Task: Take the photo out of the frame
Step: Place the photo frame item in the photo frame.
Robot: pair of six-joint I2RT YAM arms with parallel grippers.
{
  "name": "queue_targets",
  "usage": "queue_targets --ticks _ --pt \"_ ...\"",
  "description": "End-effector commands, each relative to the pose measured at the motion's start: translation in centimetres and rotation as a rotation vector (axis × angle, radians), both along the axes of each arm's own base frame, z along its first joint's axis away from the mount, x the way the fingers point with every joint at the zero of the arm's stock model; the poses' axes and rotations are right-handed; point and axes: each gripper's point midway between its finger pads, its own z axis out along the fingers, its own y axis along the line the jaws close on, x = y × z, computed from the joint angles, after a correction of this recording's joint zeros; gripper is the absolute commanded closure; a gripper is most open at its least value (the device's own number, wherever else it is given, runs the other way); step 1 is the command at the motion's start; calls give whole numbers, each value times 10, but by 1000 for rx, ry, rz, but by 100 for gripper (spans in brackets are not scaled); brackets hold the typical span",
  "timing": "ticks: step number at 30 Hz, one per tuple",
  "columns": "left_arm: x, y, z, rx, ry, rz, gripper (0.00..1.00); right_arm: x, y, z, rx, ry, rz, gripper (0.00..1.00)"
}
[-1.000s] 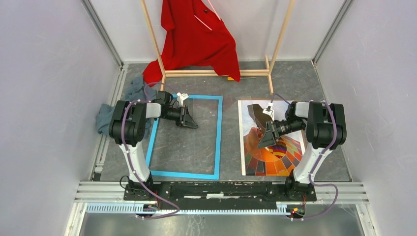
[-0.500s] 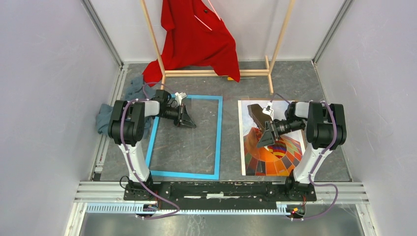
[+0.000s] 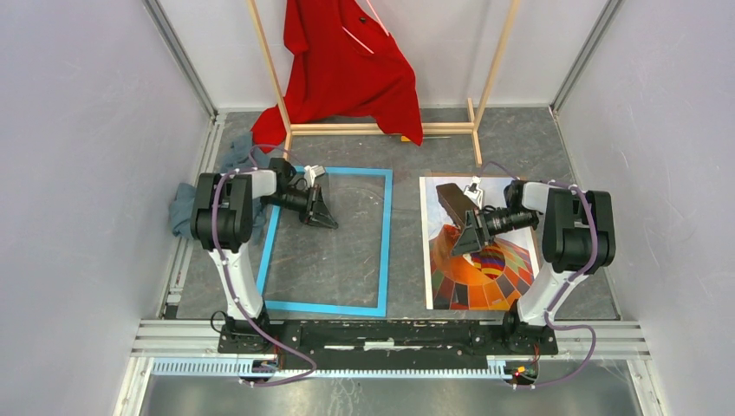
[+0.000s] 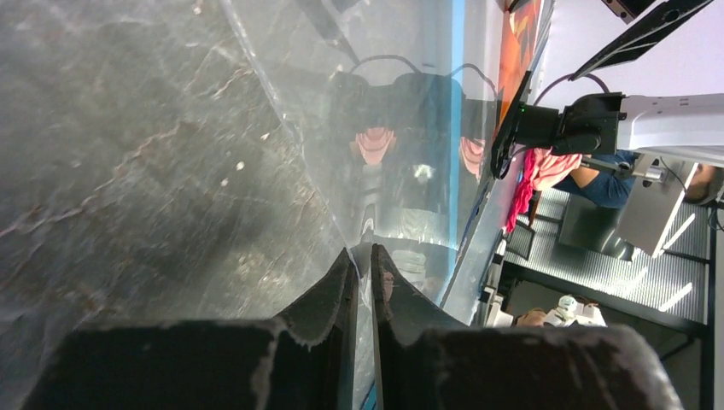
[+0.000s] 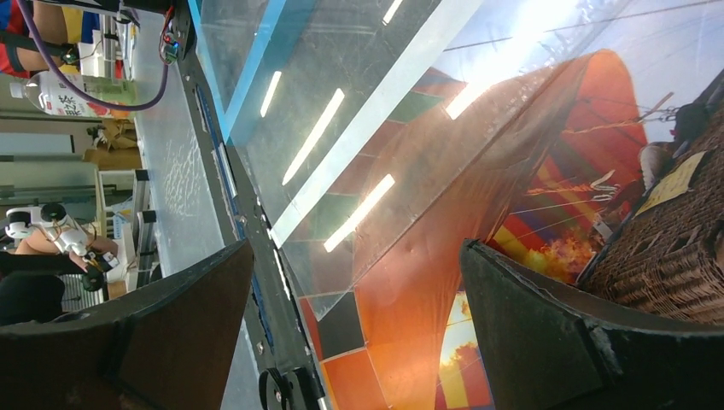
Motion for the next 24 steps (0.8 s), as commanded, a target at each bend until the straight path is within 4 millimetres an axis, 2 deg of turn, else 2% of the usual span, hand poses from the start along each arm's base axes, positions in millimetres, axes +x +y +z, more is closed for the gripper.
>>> queue_targets --ticks 1,16,24 --pt "0 17 0 19 -24 -29 85 8 -5 -3 -44 -73 9 2" --pt "9 71 2 91 3 22 97 9 -5 1 -41 -95 13 2" --pt "11 92 12 177 1 19 97 9 -5 4 -33 -104 16 2"
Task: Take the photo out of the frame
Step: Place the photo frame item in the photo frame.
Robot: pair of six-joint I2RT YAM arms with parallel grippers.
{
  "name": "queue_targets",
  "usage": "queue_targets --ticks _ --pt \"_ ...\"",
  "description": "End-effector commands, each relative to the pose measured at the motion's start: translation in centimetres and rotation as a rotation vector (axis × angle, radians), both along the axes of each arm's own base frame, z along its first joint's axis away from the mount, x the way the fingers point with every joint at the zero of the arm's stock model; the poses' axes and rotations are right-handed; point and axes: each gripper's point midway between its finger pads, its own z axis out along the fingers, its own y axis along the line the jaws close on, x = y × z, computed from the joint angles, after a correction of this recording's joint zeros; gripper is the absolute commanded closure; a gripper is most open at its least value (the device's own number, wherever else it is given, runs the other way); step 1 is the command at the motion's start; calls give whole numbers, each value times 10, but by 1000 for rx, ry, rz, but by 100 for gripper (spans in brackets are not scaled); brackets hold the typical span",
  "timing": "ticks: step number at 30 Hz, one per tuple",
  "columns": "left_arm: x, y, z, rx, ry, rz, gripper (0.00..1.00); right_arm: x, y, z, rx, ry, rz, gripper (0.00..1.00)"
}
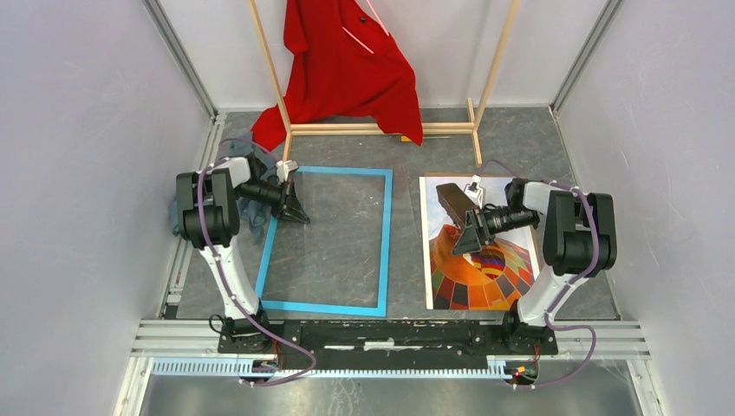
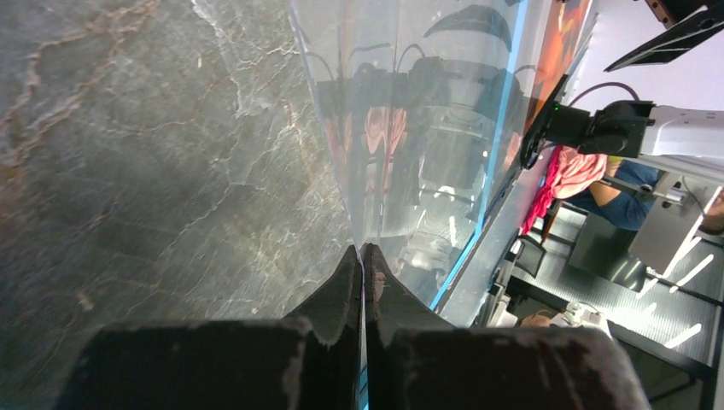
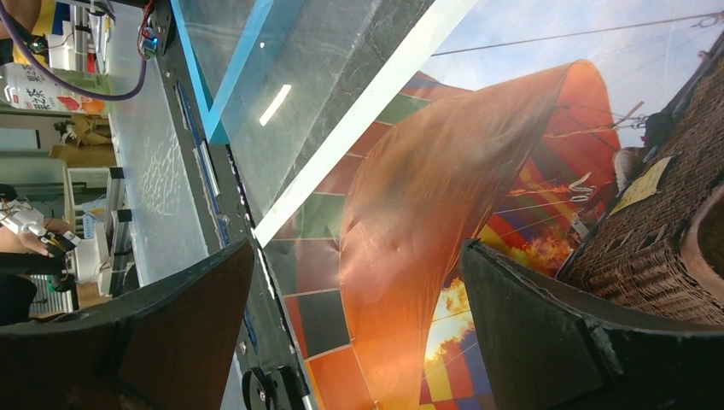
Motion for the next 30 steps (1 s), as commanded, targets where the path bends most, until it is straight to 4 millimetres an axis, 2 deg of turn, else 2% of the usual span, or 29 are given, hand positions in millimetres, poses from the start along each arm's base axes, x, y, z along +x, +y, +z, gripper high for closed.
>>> queue_targets --ticks 1,8,15,24,30 --pt "2 17 8 77 -48 -46 97 4 -3 3 -7 -56 11 2" --pt "-2 31 3 122 -16 -86 97 3 -3 5 -2 -59 13 2" --pt "8 46 -1 160 3 -99 97 3 -4 5 -1 -56 12 2" --pt "11 63 2 208 4 -111 97 3 -4 6 4 -57 10 2" --pt "11 70 -2 223 15 -112 91 2 -4 7 9 -56 12 2"
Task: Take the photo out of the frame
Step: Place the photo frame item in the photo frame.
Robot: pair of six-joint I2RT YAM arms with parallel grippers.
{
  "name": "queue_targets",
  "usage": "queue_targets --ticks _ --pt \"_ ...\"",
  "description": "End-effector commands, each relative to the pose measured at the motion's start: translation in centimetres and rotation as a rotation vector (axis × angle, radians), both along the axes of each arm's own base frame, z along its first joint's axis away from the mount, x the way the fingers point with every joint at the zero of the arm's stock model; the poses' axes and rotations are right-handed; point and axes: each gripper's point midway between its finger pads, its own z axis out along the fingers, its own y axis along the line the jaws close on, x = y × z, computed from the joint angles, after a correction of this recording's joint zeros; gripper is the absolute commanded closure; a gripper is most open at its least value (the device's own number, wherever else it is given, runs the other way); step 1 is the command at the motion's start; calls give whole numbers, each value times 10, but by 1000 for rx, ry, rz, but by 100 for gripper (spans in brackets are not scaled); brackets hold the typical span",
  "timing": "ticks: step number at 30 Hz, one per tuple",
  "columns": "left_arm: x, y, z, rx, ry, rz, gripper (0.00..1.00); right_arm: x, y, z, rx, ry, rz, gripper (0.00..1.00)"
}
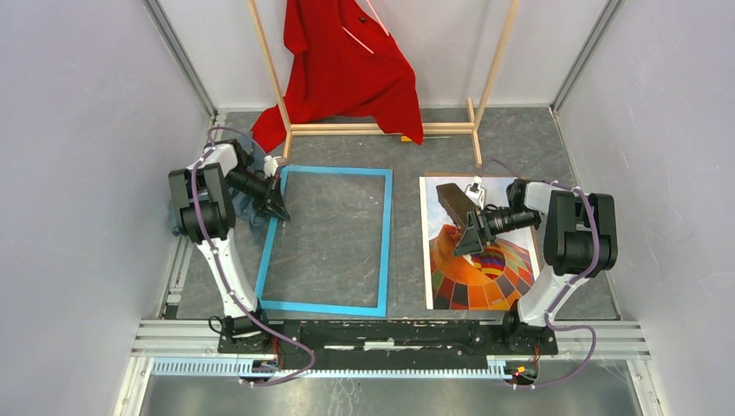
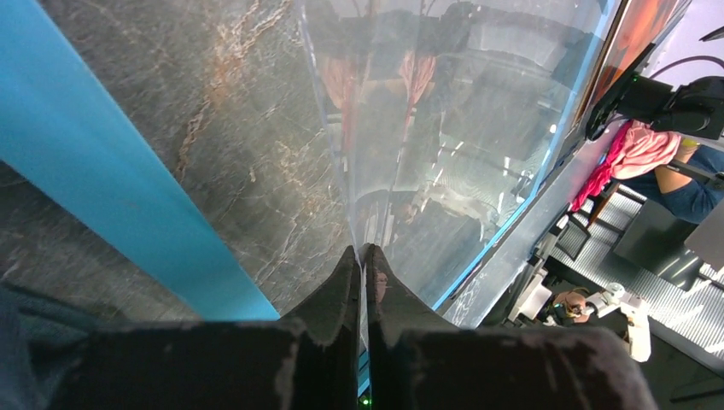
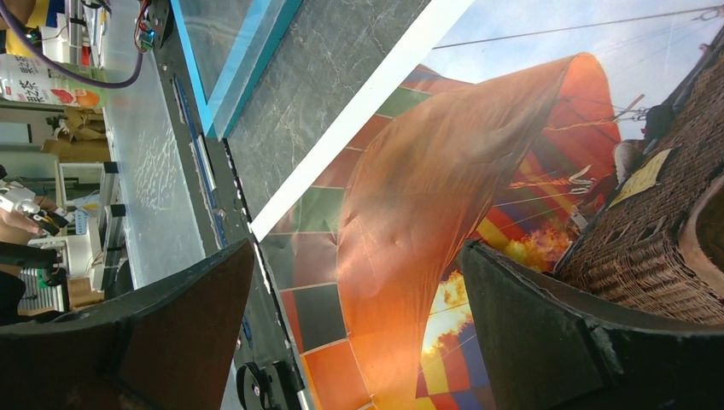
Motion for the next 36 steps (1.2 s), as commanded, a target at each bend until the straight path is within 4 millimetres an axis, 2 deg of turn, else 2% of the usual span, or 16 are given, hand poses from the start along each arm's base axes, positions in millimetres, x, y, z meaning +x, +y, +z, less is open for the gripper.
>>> queue_targets --ticks 1,2,4,5,6,10,19,24,29,36 --pt "3 13 -4 35 -25 -41 89 3 -1 7 10 -39 3 2" --pt "3 13 -4 35 -25 -39 83 3 -1 7 9 -38 4 2" --pt "5 15 -3 40 -32 -31 66 3 -1 7 10 -37 2 2" --pt "7 16 -2 44 -40 -24 62 3 -1 7 12 -37 1 2" --pt "9 17 -1 47 -45 -21 52 3 -1 7 12 -36 2 2" --pt "15 21 7 62 -76 -4 36 3 -2 6 13 -34 2 2" --pt "27 26 41 90 -175 37 31 5 -3 8 -2 -53 0 2" --pt "30 33 48 144 -213 45 21 9 -7 6 -39 -77 -13 2" --pt "31 32 59 147 -256 52 12 14 -11 9 -74 -126 -20 2" --pt "36 26 90 213 -400 43 10 30 -21 16 -168 -269 -49 2"
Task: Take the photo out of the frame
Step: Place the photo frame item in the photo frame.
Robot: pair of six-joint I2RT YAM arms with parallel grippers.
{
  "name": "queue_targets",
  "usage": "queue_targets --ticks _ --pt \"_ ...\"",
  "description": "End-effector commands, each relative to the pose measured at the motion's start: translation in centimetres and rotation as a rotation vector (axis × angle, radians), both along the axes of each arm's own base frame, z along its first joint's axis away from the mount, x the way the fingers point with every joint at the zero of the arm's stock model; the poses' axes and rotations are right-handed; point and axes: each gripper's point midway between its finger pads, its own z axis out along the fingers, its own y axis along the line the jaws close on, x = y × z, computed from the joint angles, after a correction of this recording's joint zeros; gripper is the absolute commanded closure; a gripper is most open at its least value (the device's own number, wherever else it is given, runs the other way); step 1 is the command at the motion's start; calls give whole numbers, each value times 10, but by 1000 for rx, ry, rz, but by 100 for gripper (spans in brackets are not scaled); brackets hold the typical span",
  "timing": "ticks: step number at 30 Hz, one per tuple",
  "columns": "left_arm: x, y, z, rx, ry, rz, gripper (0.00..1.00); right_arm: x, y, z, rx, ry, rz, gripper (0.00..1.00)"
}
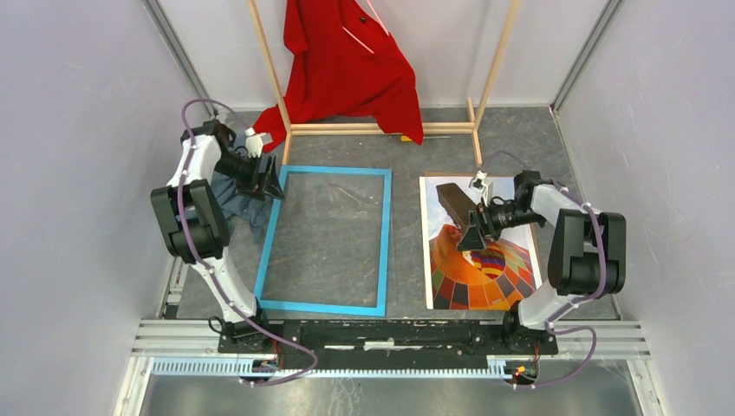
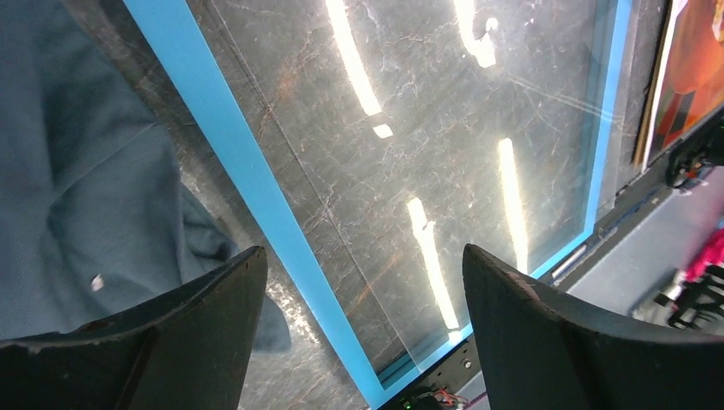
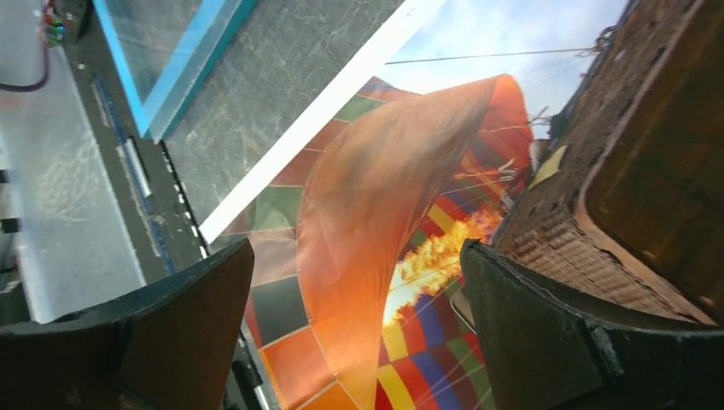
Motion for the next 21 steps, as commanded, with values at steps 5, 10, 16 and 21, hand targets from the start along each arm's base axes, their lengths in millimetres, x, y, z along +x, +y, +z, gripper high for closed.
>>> queue_targets --ticks 5,10,16,21 --pt "11 -24 62 200 -290 -24 4 33 -23 15 -170 -252 -101 2" --pt "16 -63 91 270 -435 -62 0 55 -50 30 -339 -416 -217 2" --pt "26 -97 126 338 -618 -75 0 84 -108 77 -612 -659 -473 2" --pt "36 -122 169 316 -810 -57 0 84 -139 86 -661 -680 -657 2"
